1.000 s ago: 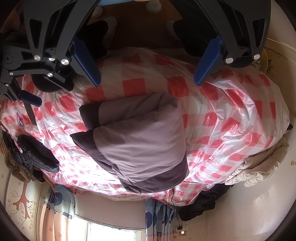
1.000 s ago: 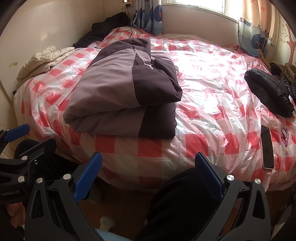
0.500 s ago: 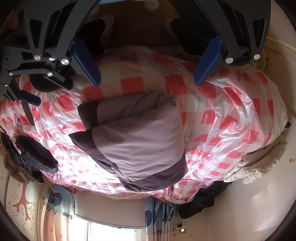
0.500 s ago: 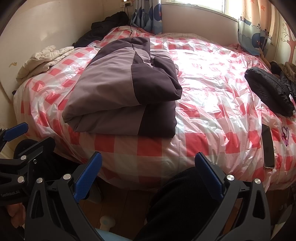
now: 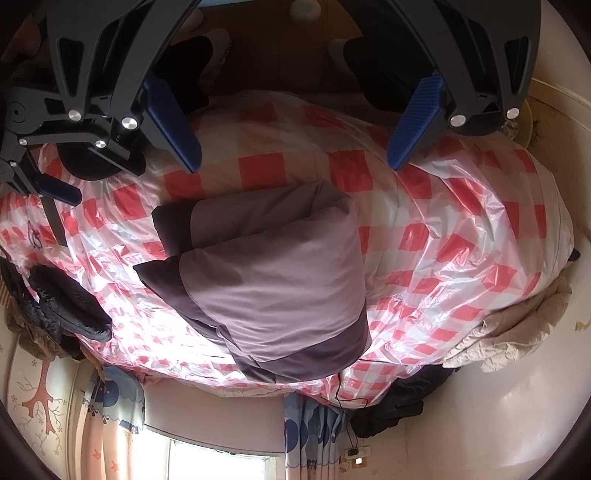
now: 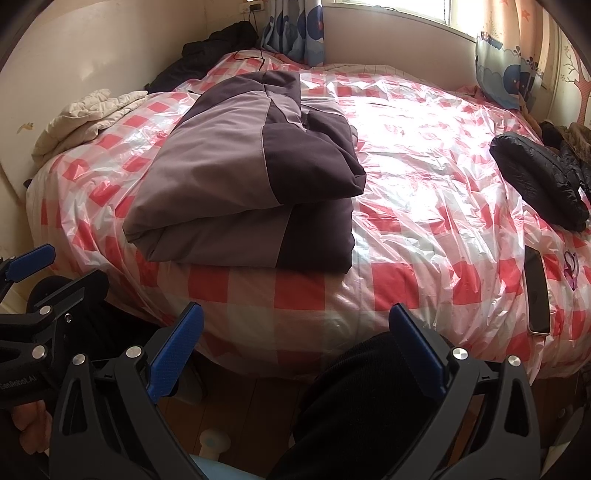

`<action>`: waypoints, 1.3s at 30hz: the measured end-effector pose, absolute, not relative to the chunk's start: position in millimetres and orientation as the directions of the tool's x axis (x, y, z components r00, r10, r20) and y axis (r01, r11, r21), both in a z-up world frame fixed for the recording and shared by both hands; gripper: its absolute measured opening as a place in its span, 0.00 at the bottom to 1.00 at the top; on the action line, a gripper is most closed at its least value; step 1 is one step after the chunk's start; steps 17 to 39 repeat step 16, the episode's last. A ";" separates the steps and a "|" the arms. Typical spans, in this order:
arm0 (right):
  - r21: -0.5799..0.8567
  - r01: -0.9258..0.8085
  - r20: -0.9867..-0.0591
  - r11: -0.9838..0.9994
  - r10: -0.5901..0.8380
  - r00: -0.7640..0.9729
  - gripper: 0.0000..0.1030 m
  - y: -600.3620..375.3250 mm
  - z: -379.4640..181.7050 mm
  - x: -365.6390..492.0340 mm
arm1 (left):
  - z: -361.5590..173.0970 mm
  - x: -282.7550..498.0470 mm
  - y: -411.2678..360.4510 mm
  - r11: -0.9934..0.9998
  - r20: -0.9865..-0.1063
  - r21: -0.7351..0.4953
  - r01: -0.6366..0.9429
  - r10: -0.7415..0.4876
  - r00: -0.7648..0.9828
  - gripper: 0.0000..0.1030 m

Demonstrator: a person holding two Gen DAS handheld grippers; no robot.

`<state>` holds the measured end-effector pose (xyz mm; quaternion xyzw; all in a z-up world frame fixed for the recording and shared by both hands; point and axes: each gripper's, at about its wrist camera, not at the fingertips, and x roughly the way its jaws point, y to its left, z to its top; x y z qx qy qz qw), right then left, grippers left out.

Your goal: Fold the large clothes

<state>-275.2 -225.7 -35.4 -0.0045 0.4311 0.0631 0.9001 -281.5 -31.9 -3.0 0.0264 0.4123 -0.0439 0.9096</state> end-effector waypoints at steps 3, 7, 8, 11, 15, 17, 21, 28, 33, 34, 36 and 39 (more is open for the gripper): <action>0.047 -0.124 -0.782 0.991 0.114 0.613 0.94 -224.4 -38.8 -273.4 | -3.4 -284.4 -26.9 0.990 -0.738 -0.056 0.128 -0.127 0.663 0.93; 0.046 -0.123 -0.781 0.991 0.113 0.614 0.94 -223.9 -39.1 -273.7 | -2.5 -286.3 -30.5 0.995 -0.723 -0.010 0.098 -0.075 0.687 0.93; 0.046 -0.121 -0.780 0.992 0.111 0.616 0.94 -224.4 -39.0 -274.0 | -2.6 -285.5 -30.9 0.996 -0.724 -0.003 0.088 -0.063 0.687 0.93; 0.045 -0.116 -0.778 0.992 0.108 0.619 0.94 -226.6 -38.3 -273.3 | -5.8 -279.7 -27.1 0.997 -0.746 -0.032 0.068 -0.069 0.662 0.93; 0.041 -0.115 -0.777 0.993 0.104 0.621 0.94 -227.4 -36.9 -272.5 | -8.1 -280.6 -26.8 0.998 -0.750 -0.013 0.059 -0.048 0.660 0.93; 0.041 -0.115 -0.777 0.992 0.104 0.621 0.94 -227.5 -36.3 -272.5 | -8.1 -281.6 -27.9 0.998 -0.748 -0.007 0.061 -0.046 0.662 0.93; 0.041 -0.115 -0.777 0.992 0.104 0.621 0.94 -227.5 -36.3 -272.5 | -8.1 -281.6 -27.9 0.998 -0.748 -0.007 0.061 -0.046 0.662 0.93; 0.041 -0.115 -0.777 0.992 0.104 0.621 0.94 -227.5 -36.3 -272.5 | -8.1 -281.6 -27.9 0.998 -0.748 -0.007 0.061 -0.046 0.662 0.93; 0.041 -0.115 -0.777 0.992 0.104 0.621 0.94 -227.5 -36.3 -272.5 | -8.1 -281.6 -27.9 0.998 -0.748 -0.007 0.061 -0.046 0.662 0.93; 0.041 -0.115 -0.777 0.992 0.104 0.621 0.94 -227.5 -36.3 -272.5 | -8.1 -281.6 -27.9 0.998 -0.748 -0.007 0.061 -0.046 0.662 0.93; 0.041 -0.115 -0.777 0.992 0.104 0.621 0.94 -227.5 -36.3 -272.5 | -8.1 -281.6 -27.9 0.998 -0.748 -0.007 0.061 -0.046 0.662 0.93; 0.041 -0.115 -0.777 0.992 0.104 0.621 0.94 -227.5 -36.3 -272.5 | -8.1 -281.6 -27.9 0.998 -0.748 -0.007 0.061 -0.046 0.662 0.93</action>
